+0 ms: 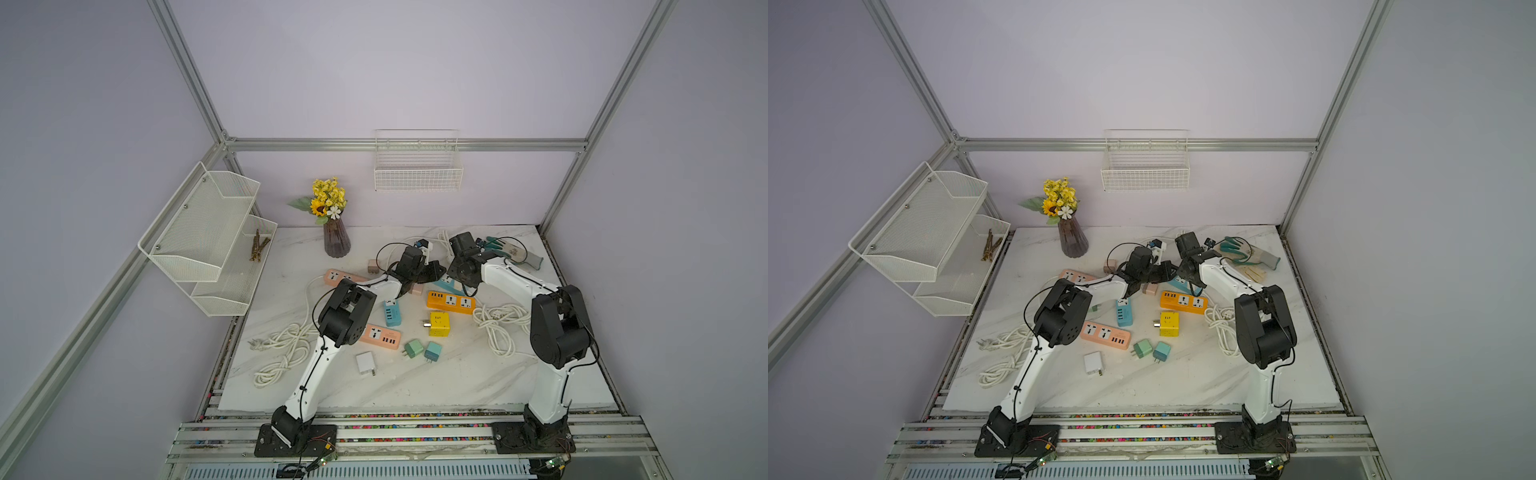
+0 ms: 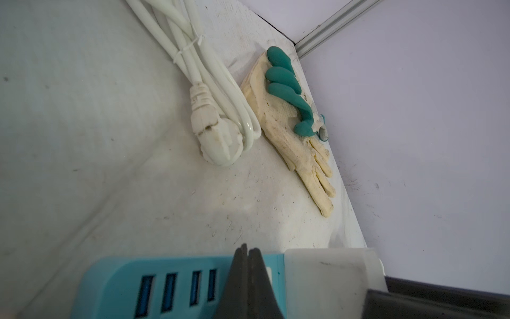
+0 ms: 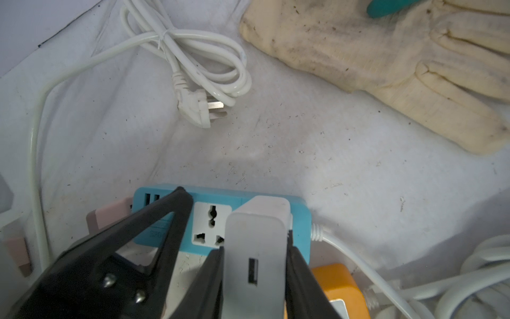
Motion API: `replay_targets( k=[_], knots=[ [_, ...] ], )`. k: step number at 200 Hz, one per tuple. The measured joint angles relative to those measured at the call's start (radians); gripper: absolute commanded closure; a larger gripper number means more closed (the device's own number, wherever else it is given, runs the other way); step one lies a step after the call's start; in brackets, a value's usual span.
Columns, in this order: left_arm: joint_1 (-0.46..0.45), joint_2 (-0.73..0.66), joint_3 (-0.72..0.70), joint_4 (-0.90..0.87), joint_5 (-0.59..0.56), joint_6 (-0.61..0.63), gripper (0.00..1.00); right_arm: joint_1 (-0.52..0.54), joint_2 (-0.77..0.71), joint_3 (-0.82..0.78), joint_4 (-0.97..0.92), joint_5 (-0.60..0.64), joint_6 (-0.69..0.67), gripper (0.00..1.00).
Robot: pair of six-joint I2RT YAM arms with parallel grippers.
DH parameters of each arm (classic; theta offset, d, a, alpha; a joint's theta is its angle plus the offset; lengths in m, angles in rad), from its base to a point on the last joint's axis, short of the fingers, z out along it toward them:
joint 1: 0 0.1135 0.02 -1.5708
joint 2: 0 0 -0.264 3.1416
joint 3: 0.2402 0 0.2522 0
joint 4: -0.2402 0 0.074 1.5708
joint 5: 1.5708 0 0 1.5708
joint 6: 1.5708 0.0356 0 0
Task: Pull the plug off the socket
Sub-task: Remove the plug from the socket.
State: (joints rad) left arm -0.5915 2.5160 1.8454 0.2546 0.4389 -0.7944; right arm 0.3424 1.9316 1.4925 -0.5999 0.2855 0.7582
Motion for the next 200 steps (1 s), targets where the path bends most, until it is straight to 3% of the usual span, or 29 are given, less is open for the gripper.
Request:
replay_targets(
  k=[19, 43, 67, 92, 200],
  knots=[
    [-0.01, 0.005, 0.004, 0.005, 0.018, -0.014, 0.99, 0.001, 0.004, 0.004, 0.0, 0.008, -0.017, 0.56],
    [-0.011, 0.007, 0.004, 0.002, 0.027, -0.029, 0.99, 0.0, 0.02, 0.004, 0.007, 0.014, -0.032, 0.59],
    [-0.011, 0.007, 0.003, -0.004, 0.029, -0.034, 0.99, 0.001, 0.027, 0.008, 0.006, 0.03, -0.041, 0.73],
    [-0.011, 0.007, 0.002, -0.013, 0.027, -0.034, 0.98, 0.001, 0.027, 0.01, 0.004, 0.04, -0.041, 1.0],
    [-0.002, 0.006, -0.011, -0.008, 0.034, -0.059, 0.96, 0.0, 0.031, 0.064, -0.06, 0.016, -0.041, 1.0]
  ],
)
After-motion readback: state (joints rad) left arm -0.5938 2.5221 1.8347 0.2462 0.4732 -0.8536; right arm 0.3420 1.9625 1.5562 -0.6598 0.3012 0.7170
